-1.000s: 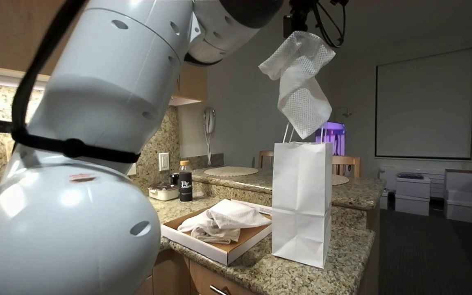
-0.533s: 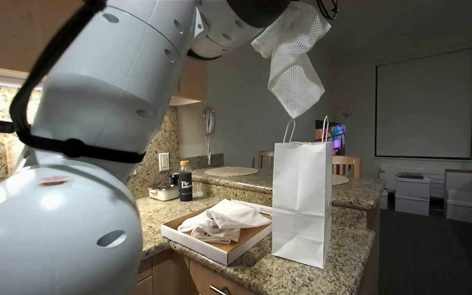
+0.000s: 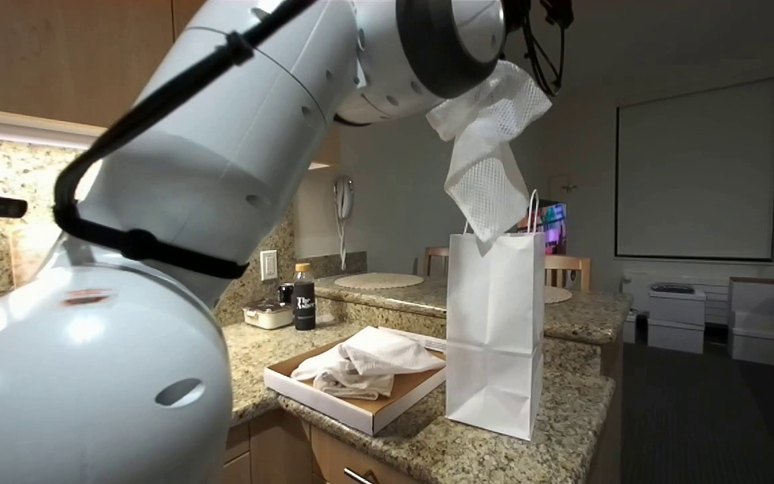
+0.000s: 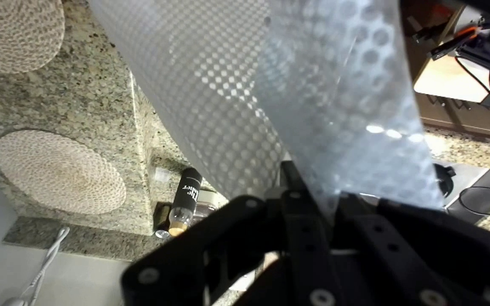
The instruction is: Pick up the cloth and put it in the paper bag
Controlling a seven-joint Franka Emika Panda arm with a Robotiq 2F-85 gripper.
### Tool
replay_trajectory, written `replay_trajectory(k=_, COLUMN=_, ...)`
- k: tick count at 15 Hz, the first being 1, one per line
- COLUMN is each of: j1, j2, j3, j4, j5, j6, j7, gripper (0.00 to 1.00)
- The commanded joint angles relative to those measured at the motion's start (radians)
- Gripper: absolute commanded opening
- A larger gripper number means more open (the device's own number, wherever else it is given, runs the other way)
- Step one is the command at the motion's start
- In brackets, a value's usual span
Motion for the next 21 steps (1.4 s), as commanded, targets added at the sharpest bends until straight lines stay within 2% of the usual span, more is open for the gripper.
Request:
replay_trajectory(k=1, j1=0.005, j2=0.062, j3=0.039, j4=0.009, j5=-0.054, j6=-0.024, j7=-0.019, gripper=0.08)
replay_trajectory(k=6, j1=0.001, j2=0.091, j3=0.07, j4=0.009, j5=-0.055, j6=-0.001, j7=0.017, gripper=0.08)
replay_trajectory(k=12, j1=0.013, j2=0.091, j3=0.059, j4=0.006, j5=-0.093, j6=0.016, j7=0.015, gripper=0.06)
replay_trajectory(k=13, j1=0.015, j2=0.087, j3=0.057, j4=0.006, j5=-0.101, j6=0.026, j7=0.014, gripper=0.32)
replay_trajectory(k=15, j1=0.014, j2=0.08, j3=0.056, j4=0.006, j5=-0.114, j6=0.035, j7=0.008, gripper=0.36)
replay_trajectory(k=21, j1=0.011, j2=0.074, j3=0.056, j4=0.017, j5=-0.128, j6=0.052, j7=0.013, gripper=0.75)
